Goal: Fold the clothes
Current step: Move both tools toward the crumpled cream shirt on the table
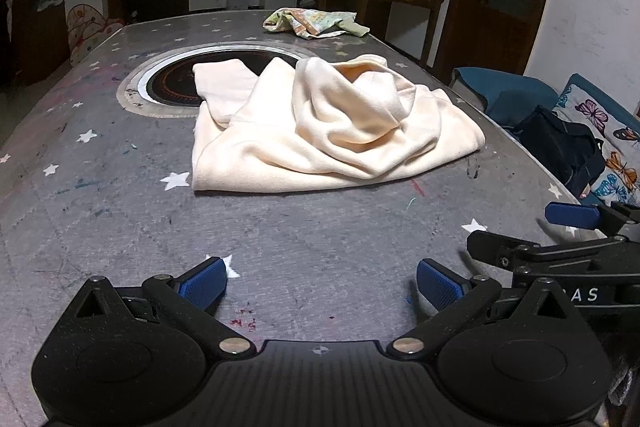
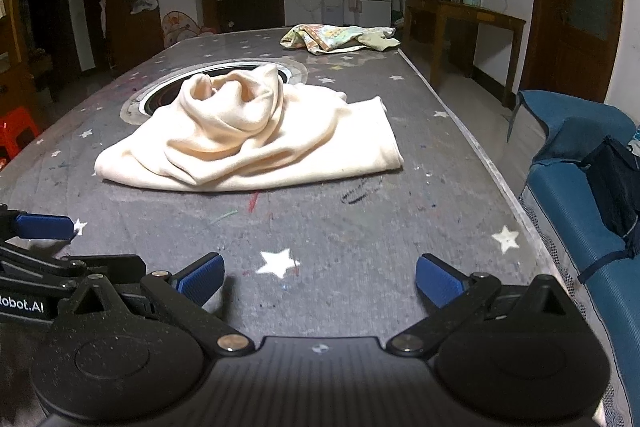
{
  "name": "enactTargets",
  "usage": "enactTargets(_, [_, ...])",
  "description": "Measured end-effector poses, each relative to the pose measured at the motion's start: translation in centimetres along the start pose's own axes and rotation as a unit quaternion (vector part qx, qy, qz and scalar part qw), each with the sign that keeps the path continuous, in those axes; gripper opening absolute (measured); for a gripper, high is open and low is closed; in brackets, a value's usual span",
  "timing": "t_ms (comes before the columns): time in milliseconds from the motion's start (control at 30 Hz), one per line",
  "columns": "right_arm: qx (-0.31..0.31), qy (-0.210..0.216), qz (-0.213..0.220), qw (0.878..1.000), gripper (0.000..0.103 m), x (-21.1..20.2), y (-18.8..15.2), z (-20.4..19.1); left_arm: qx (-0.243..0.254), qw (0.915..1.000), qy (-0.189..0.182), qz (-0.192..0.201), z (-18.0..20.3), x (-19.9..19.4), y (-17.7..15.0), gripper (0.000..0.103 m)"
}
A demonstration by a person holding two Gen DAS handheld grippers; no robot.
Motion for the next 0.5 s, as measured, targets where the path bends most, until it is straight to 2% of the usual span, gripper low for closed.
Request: enactTargets(500, [-0.007, 0.012, 0.005, 1.000, 0.103, 0.1, 1.4, -0.9, -0.007, 0.9999, 0.009, -0.002, -0.7, -0.6, 0.8, 0.103])
Point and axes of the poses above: each gripper's, at about its wrist camera, not at the fingertips, and x roughly the way its jaws point, z to its right, y to its top, the point moved 10 cm from there along x, roughly the way its jaws point, and after that the axes turned 2 degrees about x, right-handed, at the moved point
